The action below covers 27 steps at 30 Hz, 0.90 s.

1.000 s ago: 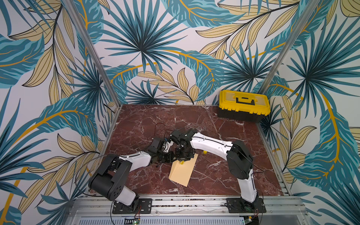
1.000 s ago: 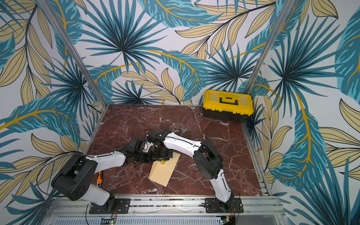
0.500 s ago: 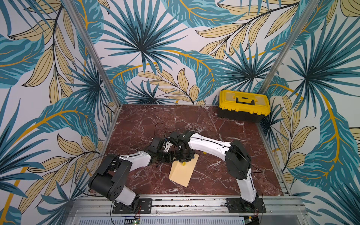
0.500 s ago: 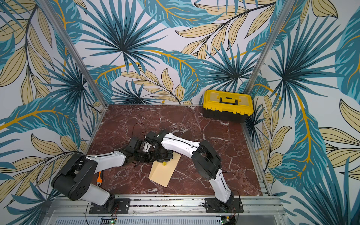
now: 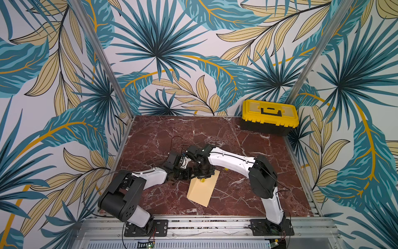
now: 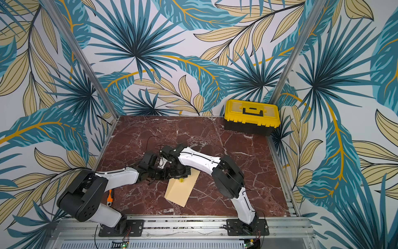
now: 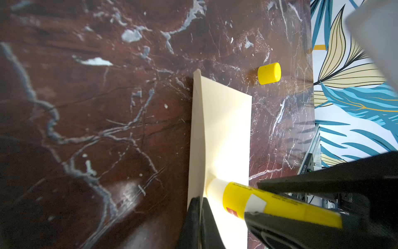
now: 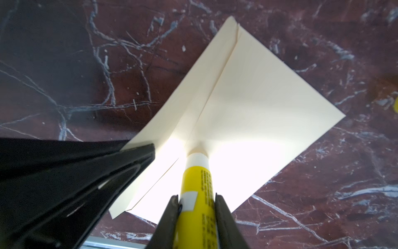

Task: Seal the envelope with a glue stick
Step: Apply the envelope at the center of the board.

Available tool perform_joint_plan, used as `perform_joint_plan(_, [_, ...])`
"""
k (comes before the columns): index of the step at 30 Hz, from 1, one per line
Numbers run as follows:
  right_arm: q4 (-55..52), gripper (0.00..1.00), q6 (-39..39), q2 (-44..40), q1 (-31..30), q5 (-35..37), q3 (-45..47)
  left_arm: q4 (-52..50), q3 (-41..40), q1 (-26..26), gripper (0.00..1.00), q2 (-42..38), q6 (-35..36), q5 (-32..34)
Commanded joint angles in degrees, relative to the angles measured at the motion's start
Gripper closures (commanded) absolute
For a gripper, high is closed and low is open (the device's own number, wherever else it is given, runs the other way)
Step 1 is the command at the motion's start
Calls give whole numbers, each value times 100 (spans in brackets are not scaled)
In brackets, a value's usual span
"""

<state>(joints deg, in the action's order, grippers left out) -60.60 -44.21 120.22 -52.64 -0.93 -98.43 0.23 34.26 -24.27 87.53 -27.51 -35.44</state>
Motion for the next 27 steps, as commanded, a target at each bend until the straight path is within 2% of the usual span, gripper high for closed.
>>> perform_joint_plan(1, [352,100,-55,351,-5,-157,337,56,-25,28,93,23,67,-166])
perform_joint_plan(9, [48,100,191,372,-2,-399,399,12,-14,28,94,26,70,-137])
perform_joint_plan(16, [-691,100,447,474,-7,123,57,-41,10,33,94,12,96,-122])
perform_joint_plan(27, [-932,100,452,547,-9,923,-360,-214,81,33,94,-16,182,-107])
